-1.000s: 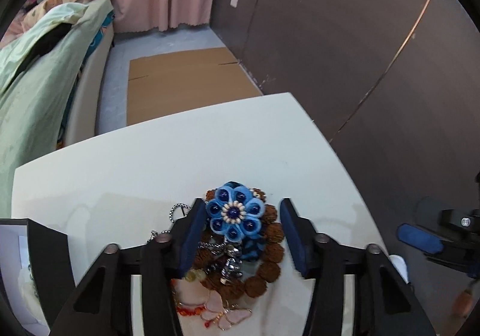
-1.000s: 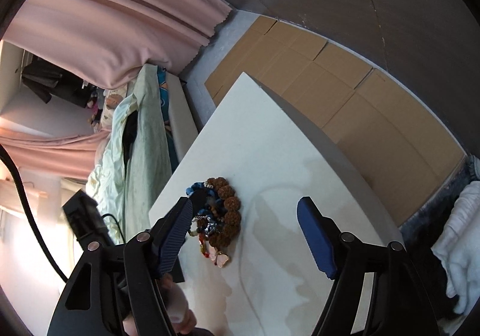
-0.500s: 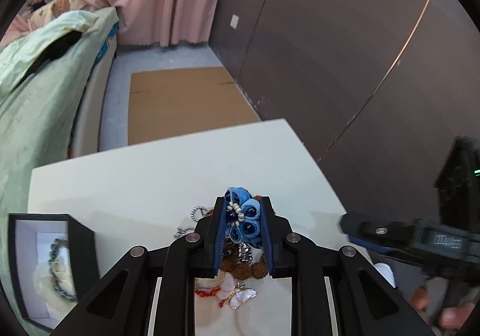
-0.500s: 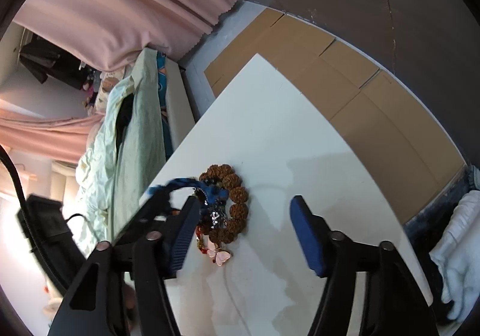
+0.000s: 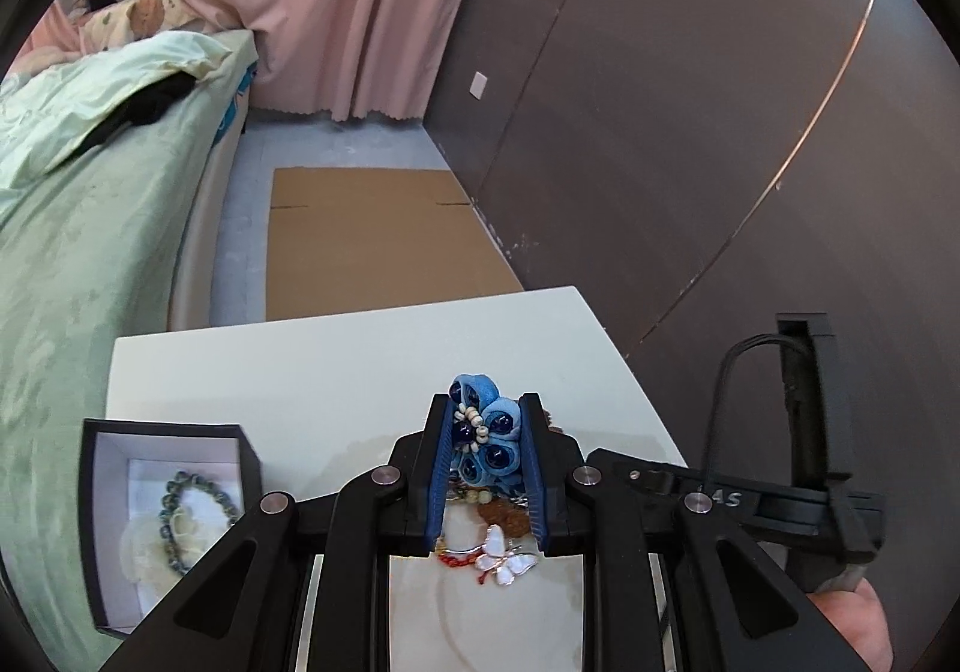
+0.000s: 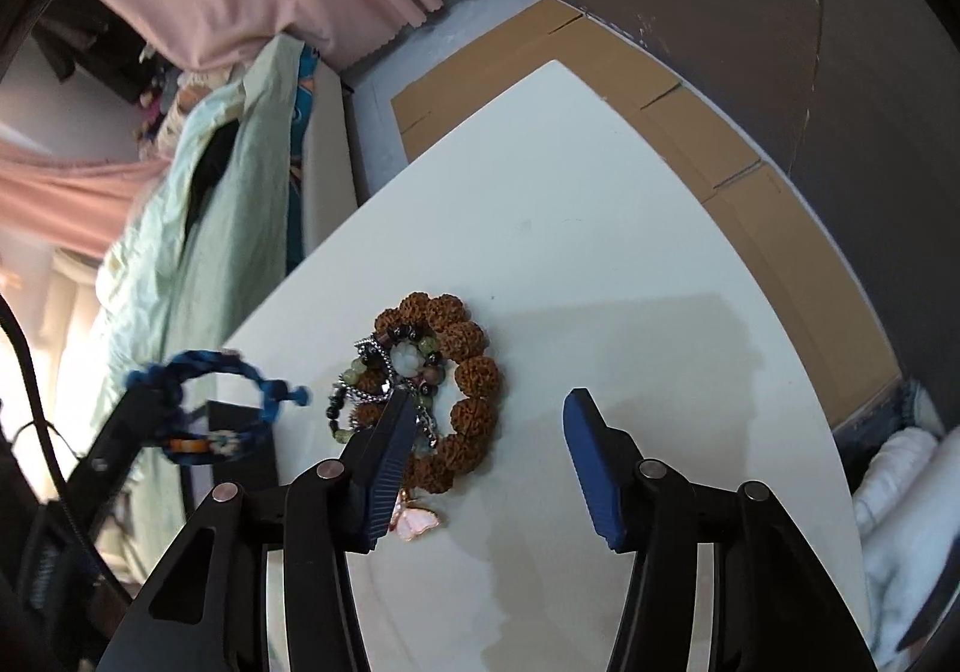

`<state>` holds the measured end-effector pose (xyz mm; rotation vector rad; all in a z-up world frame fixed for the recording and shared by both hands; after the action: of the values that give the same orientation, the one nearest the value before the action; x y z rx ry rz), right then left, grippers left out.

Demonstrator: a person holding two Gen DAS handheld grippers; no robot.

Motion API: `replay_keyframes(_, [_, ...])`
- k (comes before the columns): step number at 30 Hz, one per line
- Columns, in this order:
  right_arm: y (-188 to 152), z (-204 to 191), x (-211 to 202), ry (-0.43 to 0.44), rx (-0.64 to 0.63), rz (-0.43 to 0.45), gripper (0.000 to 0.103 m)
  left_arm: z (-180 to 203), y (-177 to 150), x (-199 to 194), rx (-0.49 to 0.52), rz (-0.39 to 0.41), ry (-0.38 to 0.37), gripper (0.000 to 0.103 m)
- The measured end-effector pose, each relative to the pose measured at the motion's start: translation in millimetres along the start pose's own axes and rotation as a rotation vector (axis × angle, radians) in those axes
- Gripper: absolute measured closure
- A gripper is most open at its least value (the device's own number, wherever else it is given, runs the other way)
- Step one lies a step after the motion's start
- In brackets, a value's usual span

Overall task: Organize jewelry
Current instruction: 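Lift the blue flower clip with the left tool while the right tool grasps the brown bead bracelet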

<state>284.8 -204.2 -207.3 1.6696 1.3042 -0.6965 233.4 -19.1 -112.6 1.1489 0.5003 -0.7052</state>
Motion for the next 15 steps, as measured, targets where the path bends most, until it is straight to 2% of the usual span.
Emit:
replay_keyframes(6, [-1.5, -13.6, 14.6, -0.061, -0.064, -0.017, 0.050, -14.2, 1.2, -9.2, -0.017, 0.010, 0.006, 0.080])
replay_keyframes(11, [-4.6, -14.0, 24.3, -0.125, -0.094, -0.023, 0.056, -21.0, -0.7, -17.4, -0.025, 0.020, 0.013, 0.080])
replay_keyframes(14, [-8.3, -17.1, 24.6, -0.183, -0.137, -0.021, 0.070, -25.8, -2.1, -23.2, -0.028, 0.025, 0.018, 0.080])
replay_keyframes(15, [-9.4, -17.1, 23.7, -0.162, -0.133, -0.031, 0.084, -26.9, -2.7, -25.1, -0.028, 0.027, 0.020, 0.080])
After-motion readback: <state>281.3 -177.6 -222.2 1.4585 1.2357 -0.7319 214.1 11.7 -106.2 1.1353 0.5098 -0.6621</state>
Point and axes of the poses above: each gripper's, at about its wrist camera, not at the fingertips, and x roughly the way its jaws point, z to its right, y to its top, the point moved 4 cm from there along x, roughly the way its jaws point, and after that the axes turned 1 degree about -y, right-handed, at the moved point
